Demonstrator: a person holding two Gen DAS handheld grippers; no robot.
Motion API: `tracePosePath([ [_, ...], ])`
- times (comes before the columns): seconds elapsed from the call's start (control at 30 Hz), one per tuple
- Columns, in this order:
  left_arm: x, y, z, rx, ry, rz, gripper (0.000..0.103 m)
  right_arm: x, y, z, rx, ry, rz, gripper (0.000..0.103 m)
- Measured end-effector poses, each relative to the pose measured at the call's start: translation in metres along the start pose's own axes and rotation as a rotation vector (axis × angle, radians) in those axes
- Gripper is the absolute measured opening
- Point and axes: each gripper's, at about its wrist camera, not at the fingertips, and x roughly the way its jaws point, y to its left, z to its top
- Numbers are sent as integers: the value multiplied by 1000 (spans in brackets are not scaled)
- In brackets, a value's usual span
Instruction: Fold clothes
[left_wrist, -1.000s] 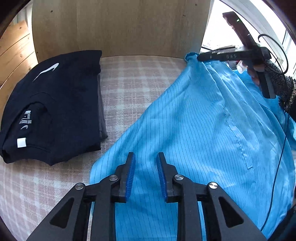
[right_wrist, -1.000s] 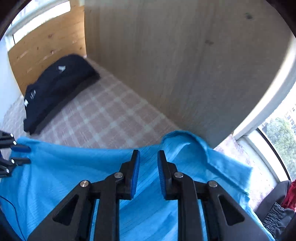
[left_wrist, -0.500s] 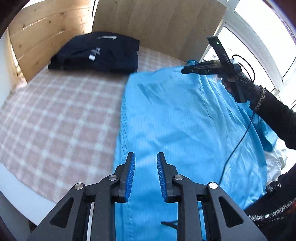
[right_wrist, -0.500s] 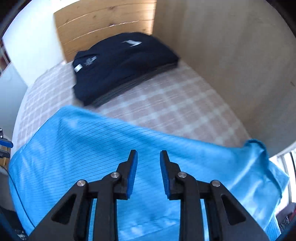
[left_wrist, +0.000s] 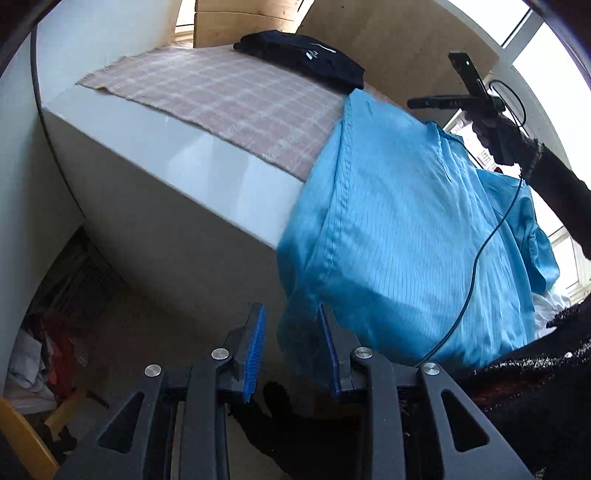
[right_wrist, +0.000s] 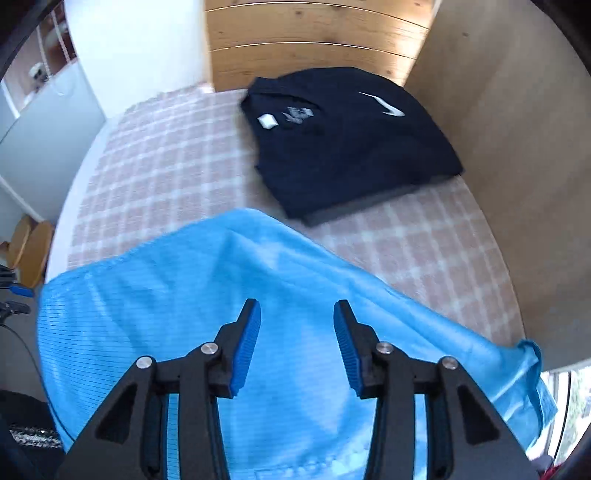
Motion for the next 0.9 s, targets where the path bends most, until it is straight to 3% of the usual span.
tracePosePath([
  [0.2,14,11,-2,79,5,-111,42,21,72,13,-157,119,135,43],
  [0.37,29,20,5,143,36,-221,49,49,104,0,-225,220,106,43],
  [0.57,46,41,14,112,32,-344,49,55,110,-2,-205,257,89,45],
  [0.77,64,36,23,108,64,-443,49,57,114,2,-198,281,72,46],
  [0.83,68,33,25,99,71,-467,46,56,114,3,-187,282,77,46],
  [0.9,71,29,27,92,81,-494,33,52,110,8,-184,273,73,46],
])
